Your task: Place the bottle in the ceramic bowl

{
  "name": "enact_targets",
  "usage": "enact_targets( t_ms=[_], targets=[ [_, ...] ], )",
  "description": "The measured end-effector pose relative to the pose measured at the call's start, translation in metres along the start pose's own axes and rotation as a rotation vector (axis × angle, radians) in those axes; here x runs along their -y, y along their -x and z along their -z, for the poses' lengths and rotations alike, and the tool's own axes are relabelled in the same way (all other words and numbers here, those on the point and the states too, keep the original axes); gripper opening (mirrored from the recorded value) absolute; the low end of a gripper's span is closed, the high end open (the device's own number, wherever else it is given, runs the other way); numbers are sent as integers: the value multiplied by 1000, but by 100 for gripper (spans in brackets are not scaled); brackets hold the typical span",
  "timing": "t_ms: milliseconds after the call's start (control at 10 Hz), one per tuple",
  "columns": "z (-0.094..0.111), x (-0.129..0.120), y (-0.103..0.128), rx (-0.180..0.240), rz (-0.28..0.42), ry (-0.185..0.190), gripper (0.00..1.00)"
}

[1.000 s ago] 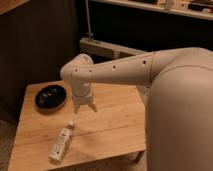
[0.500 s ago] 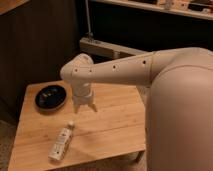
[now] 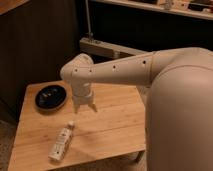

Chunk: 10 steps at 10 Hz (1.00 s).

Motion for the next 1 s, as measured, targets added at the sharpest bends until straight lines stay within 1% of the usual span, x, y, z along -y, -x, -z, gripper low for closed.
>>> enact_targets(
  t_ms=[600,800,900,1000],
  targets=[
    [0,0,0,0,0,0,65],
    [0,-2,5,-3,6,-6,65],
    [-2,-6,11,-3,19,-11,65],
    [-6,-20,20,-13,37,-10,65]
  ],
)
